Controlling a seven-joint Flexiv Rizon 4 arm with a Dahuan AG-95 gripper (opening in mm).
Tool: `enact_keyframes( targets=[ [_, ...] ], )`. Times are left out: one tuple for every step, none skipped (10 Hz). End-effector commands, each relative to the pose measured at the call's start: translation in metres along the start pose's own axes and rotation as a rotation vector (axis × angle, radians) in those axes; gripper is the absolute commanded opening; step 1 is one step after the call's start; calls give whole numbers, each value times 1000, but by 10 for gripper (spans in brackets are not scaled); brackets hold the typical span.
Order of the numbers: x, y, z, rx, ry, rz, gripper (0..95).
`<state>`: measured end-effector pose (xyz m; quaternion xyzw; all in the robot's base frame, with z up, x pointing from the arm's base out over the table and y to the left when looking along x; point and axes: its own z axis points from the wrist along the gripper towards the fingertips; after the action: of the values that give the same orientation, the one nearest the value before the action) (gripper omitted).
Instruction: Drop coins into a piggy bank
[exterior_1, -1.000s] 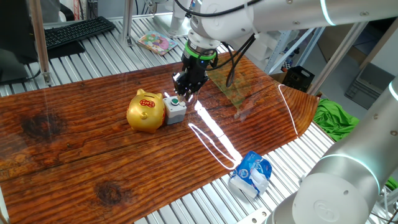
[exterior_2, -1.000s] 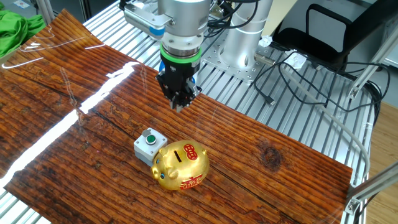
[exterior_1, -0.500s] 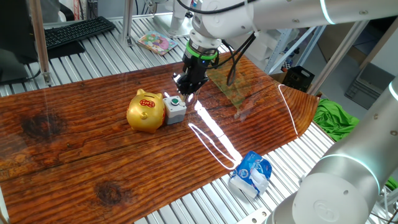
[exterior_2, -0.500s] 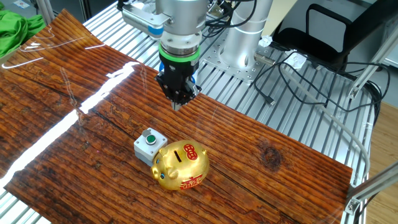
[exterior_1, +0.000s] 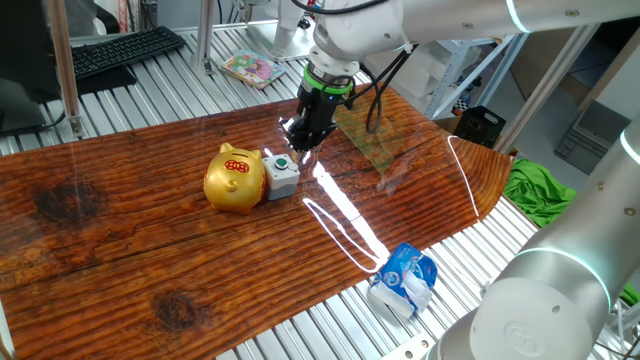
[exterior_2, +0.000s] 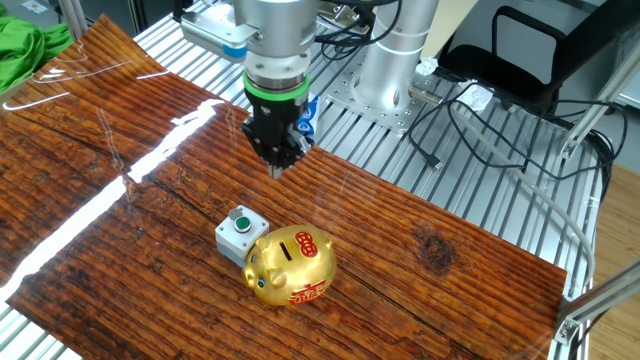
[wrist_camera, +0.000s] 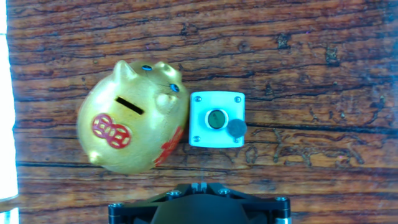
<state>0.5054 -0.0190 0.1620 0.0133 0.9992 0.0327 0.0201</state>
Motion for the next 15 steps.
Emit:
enact_keyframes(
  targets=[
    [-3, -4, 2, 5, 0, -3, 0],
    [-3, -6, 2, 6, -1, -4, 0],
    [-5, -9, 3, 10, -1, -4, 0],
    [-8, -15, 4, 12, -2, -7, 0],
    [-11, -20, 5, 12, -1, -12, 0],
    [-13, -25, 7, 12, -2, -18, 0],
    [-15, -29, 9, 11, -2, -24, 0],
    [-17, -31, 11, 10, -2, -26, 0],
    [-18, -34, 12, 7, -2, -30, 0],
    [-19, -35, 13, 5, -2, -31, 0],
    [-20, -38, 14, 4, -2, -36, 0],
    [-21, -41, 16, 3, -3, -43, 0],
    [-25, -44, 18, 2, -4, -47, 0],
    [-26, -46, 20, 0, -5, -53, 0],
    [-29, -48, 21, -2, -5, -58, 0]
  ],
)
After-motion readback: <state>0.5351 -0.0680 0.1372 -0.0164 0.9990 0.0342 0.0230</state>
